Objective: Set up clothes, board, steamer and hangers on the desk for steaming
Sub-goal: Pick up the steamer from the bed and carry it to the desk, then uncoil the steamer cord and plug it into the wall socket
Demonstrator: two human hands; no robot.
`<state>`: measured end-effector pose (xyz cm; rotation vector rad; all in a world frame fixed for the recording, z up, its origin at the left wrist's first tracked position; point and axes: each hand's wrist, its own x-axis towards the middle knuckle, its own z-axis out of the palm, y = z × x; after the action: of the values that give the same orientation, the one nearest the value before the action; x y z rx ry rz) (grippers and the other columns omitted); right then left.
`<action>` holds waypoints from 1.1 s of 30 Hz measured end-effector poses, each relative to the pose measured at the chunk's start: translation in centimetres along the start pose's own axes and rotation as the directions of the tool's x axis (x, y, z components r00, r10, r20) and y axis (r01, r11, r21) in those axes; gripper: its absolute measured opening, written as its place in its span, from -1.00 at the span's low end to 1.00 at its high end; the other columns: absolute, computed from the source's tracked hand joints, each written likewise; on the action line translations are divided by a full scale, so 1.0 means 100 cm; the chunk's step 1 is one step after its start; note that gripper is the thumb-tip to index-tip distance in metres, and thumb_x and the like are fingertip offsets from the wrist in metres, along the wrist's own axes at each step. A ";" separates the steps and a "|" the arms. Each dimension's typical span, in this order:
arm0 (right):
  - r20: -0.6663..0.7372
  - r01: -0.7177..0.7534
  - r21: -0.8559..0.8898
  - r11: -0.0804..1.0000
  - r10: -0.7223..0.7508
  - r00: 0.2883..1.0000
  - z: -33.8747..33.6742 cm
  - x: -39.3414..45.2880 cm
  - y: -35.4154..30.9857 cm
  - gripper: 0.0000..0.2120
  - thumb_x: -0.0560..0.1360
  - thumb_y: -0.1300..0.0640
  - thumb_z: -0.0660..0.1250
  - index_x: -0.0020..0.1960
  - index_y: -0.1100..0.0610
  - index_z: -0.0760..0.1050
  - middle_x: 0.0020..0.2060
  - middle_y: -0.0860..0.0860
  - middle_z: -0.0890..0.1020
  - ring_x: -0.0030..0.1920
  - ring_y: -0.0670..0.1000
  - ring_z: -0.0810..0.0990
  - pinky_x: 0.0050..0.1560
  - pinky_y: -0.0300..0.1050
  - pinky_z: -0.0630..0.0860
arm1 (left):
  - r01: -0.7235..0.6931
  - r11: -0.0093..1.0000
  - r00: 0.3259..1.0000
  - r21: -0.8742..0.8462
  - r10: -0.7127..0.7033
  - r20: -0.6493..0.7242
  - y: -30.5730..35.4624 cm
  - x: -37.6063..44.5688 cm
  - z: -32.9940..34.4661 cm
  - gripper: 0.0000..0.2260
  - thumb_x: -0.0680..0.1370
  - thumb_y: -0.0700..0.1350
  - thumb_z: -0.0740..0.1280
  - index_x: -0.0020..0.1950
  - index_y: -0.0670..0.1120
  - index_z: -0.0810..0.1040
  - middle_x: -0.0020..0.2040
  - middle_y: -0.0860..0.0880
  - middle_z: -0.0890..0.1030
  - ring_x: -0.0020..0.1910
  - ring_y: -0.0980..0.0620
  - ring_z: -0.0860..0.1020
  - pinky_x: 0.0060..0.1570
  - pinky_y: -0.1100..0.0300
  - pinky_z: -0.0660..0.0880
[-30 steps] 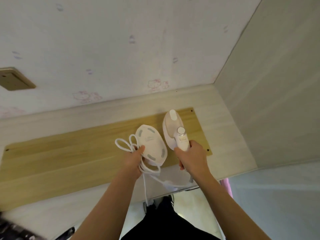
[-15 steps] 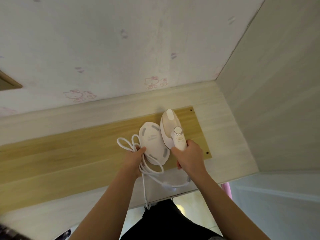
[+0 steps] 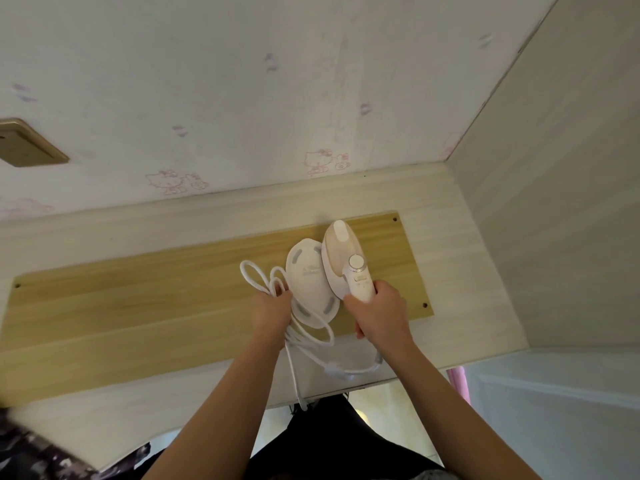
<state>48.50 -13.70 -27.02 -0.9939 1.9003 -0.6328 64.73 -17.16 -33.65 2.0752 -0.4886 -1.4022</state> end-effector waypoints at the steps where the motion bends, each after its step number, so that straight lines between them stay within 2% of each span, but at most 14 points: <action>1: 0.003 0.004 -0.004 1.000 -0.004 1.000 0.001 -0.001 -0.001 -0.87 0.37 0.15 0.38 -0.16 0.16 0.46 -0.38 0.09 0.58 -0.58 -0.05 0.50 -0.59 -0.27 0.39 | -0.002 1.000 1.000 -0.002 0.002 -0.003 0.000 0.000 -0.002 -0.95 0.52 -0.18 0.35 -0.11 -0.14 0.57 -0.24 -0.12 0.60 -0.27 -0.08 0.57 -0.20 0.04 0.55; 5: 0.023 0.012 -0.008 1.000 -0.012 1.000 0.009 -0.004 -0.004 -0.85 0.37 0.15 0.40 -0.14 0.16 0.46 -0.34 0.10 0.59 -0.55 -0.03 0.52 -0.58 -0.26 0.43 | 0.008 1.000 1.000 -0.023 -0.007 0.022 -0.001 0.000 -0.007 -0.91 0.51 -0.21 0.35 -0.20 -0.11 0.55 -0.27 -0.10 0.58 -0.29 -0.07 0.55 -0.18 0.04 0.53; 10: 0.021 0.008 -0.022 1.000 -0.007 1.000 0.015 -0.007 -0.004 -0.83 0.37 0.14 0.40 -0.11 0.17 0.47 -0.29 0.11 0.61 -0.51 0.00 0.56 -0.56 -0.21 0.49 | 0.037 0.998 0.998 -0.048 -0.035 0.046 -0.005 0.002 -0.009 -0.97 0.50 -0.19 0.38 -0.12 -0.13 0.59 -0.22 -0.12 0.61 -0.22 -0.11 0.58 -0.17 0.03 0.55; 17: 0.013 0.005 0.008 1.000 -0.005 1.000 0.017 -0.014 -0.001 -0.85 0.37 0.17 0.38 -0.11 0.18 0.47 -0.29 0.13 0.61 -0.49 0.01 0.56 -0.58 -0.27 0.42 | 0.046 0.993 0.998 -0.107 -0.040 0.052 -0.011 -0.001 -0.018 -0.90 0.47 -0.16 0.44 -0.08 -0.18 0.62 -0.27 -0.10 0.57 -0.31 -0.05 0.52 -0.33 0.12 0.46; 20: 0.026 0.003 0.025 1.000 -0.004 1.000 0.022 -0.017 -0.001 -0.86 0.37 0.17 0.39 -0.12 0.17 0.47 -0.30 0.12 0.61 -0.51 -0.01 0.54 -0.58 -0.28 0.40 | 0.052 0.977 0.996 -0.209 -0.035 0.085 -0.015 -0.002 -0.031 -0.86 0.46 -0.22 0.45 -0.05 -0.26 0.61 -0.18 -0.15 0.65 -0.22 -0.06 0.64 -0.19 0.05 0.55; 22: 0.040 0.005 0.031 1.000 -0.007 0.999 0.027 -0.020 -0.001 -0.85 0.37 0.17 0.39 -0.11 0.17 0.46 -0.30 0.11 0.60 -0.51 -0.01 0.53 -0.58 -0.29 0.39 | 0.064 0.961 0.993 -0.268 -0.034 0.113 -0.017 -0.003 -0.039 -0.93 0.46 -0.25 0.43 -0.10 -0.24 0.60 -0.15 -0.16 0.67 -0.16 -0.06 0.67 -0.12 0.03 0.55; 26: 0.042 0.002 0.020 1.000 -0.003 0.999 0.041 -0.023 0.000 -0.82 0.38 0.14 0.39 -0.09 0.18 0.47 -0.27 0.11 0.61 -0.50 0.01 0.55 -0.59 -0.28 0.40 | 0.085 0.942 0.994 -0.325 -0.058 0.092 -0.022 -0.004 -0.055 -0.93 0.49 -0.23 0.41 -0.09 -0.22 0.56 -0.14 -0.14 0.68 -0.18 -0.05 0.67 -0.23 0.09 0.56; 29: 0.033 0.005 0.027 1.000 -0.006 0.999 0.047 -0.026 0.002 -0.82 0.39 0.14 0.39 -0.08 0.18 0.46 -0.28 0.09 0.59 -0.51 0.01 0.54 -0.59 -0.28 0.39 | 0.084 0.927 0.995 -0.364 -0.059 0.081 -0.023 -0.008 -0.063 -0.93 0.50 -0.25 0.39 -0.07 -0.23 0.54 -0.15 -0.14 0.66 -0.20 -0.04 0.65 -0.44 0.20 0.50; 33: 0.008 0.012 0.031 0.999 -0.012 1.000 0.051 -0.028 0.005 -0.84 0.40 0.15 0.39 -0.09 0.19 0.46 -0.30 0.07 0.57 -0.51 0.01 0.53 -0.59 -0.26 0.40 | 0.101 0.919 0.994 -0.382 -0.078 0.075 -0.022 -0.015 -0.068 -0.92 0.51 -0.25 0.37 -0.18 -0.15 0.53 -0.18 -0.10 0.64 -0.20 -0.01 0.63 -0.44 0.18 0.35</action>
<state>53.58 -11.32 -28.55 -0.9872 1.8735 -0.6626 70.44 -12.82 -32.12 1.7585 -0.1242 -1.4787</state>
